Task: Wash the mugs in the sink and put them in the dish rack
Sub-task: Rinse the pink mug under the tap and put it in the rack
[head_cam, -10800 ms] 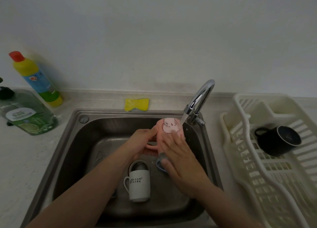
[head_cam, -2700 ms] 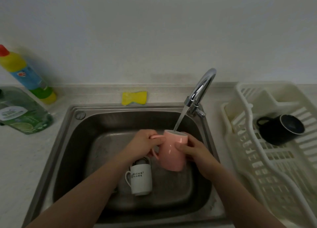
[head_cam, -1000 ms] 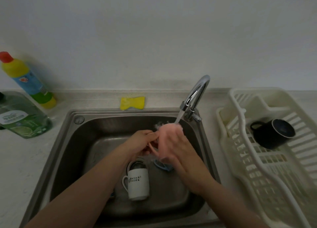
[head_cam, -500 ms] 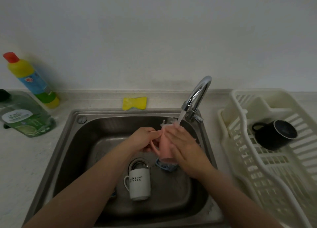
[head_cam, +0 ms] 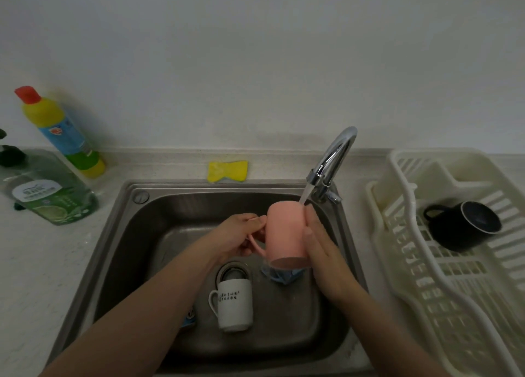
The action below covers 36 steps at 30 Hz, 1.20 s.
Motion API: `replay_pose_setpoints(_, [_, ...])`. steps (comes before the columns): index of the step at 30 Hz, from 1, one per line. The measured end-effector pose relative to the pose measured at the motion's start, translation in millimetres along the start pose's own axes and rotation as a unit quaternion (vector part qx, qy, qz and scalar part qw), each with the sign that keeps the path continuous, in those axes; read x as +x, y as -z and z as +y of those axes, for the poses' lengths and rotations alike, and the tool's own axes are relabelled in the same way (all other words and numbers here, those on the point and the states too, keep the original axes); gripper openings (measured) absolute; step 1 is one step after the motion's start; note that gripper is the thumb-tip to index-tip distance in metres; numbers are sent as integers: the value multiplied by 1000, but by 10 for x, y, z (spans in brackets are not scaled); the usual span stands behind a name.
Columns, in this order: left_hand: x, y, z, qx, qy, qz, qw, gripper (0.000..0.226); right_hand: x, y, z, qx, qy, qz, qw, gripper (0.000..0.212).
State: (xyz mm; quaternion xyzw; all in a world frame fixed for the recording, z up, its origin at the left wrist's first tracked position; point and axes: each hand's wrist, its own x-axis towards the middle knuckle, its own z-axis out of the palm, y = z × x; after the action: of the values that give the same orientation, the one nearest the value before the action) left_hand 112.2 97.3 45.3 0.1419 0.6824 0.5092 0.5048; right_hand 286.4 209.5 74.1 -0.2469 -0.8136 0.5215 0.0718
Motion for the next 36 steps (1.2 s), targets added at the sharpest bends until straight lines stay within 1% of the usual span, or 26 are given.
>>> replay_pose_setpoints(1, [-3,-36,7,4,-1,0,1000,26,57,34,-26,-12,-7,7,1000,67])
replay_pose_setpoints(2, [-9,-60,23,6,-5,4,1000,26,26,48,-34,-53,13,7,998,67])
replay_pose_setpoints(3, [-15,-70,40,11,-10,8,1000,26,-45,46,-30,-101,49,-2,994,67])
replay_pose_setpoints(5, [-12,-68,44,32,-13,7,999,26,-184,6,18,-197,133,-35,971,68])
replay_pose_setpoints(6, [-9,-66,45,47,-12,3,999,26,-181,10,37,-225,154,-50,961,67])
replay_pose_setpoints(10, [11,-130,98,101,-19,-3,995,27,137,113,-15,-325,148,-34,934,69])
replay_pose_setpoints(12, [8,-116,133,112,-22,9,993,29,66,93,5,-331,193,-60,922,64])
replay_pose_setpoints(14, [-8,-107,146,111,-24,12,993,30,-79,81,76,-342,250,-105,900,55])
replay_pose_setpoints(15, [-9,-110,150,114,-25,12,993,29,-52,98,93,-346,256,-113,896,55])
replay_pose_setpoints(16, [-7,-117,152,117,-26,13,993,28,42,130,88,-337,233,-101,906,60])
replay_pose_setpoints(17, [2,-128,166,117,-28,15,993,27,152,163,62,-320,199,-69,924,65])
replay_pose_setpoints(18, [24,-133,172,113,-30,20,993,26,231,183,24,-313,176,-39,933,66])
replay_pose_setpoints(19, [33,-132,188,107,-31,26,993,25,238,169,-6,-310,173,-25,935,64])
replay_pose_setpoints(20, [44,-115,201,100,-28,33,994,25,186,124,-19,-311,190,-31,931,61])
replay_pose_setpoints(22, [51,-77,186,87,-22,36,995,26,-27,34,78,-329,230,-78,913,54])
replay_pose_setpoints(23, [44,-66,176,85,-21,33,996,27,-74,25,119,-331,243,-87,908,51])
replay_pose_setpoints(24, [35,-64,162,83,-20,27,996,26,-44,40,151,-314,240,-73,915,49])
replay_pose_setpoints(25, [27,-66,146,77,-19,22,997,26,30,67,160,-277,210,-37,937,49])
replay_pose_setpoints(26, [20,-64,129,65,-21,19,997,25,102,107,121,-224,155,-3,962,51])
replay_pose_setpoints(27, [18,-61,119,49,-24,20,998,25,125,134,87,-190,105,14,976,53])
replay_pose_setpoints(28, [17,-44,108,31,-26,23,999,25,74,123,60,-168,93,16,981,55])
replay_pose_setpoints(30, [9,28,84,2,-26,28,999,26,-150,6,82,-151,120,-9,981,63])
replay_pose_setpoints(32, [-2,79,54,3,-22,21,1000,27,-267,-57,110,-123,126,-25,984,68])
replay_pose_setpoints(35, [-5,26,4,14,-16,4,1000,27,-32,-21,13,-67,46,11,997,70])
replay_pose_setpoints(36, [3,6,-3,10,-18,6,1000,27,-1,-14,-4,-86,44,12,995,71])
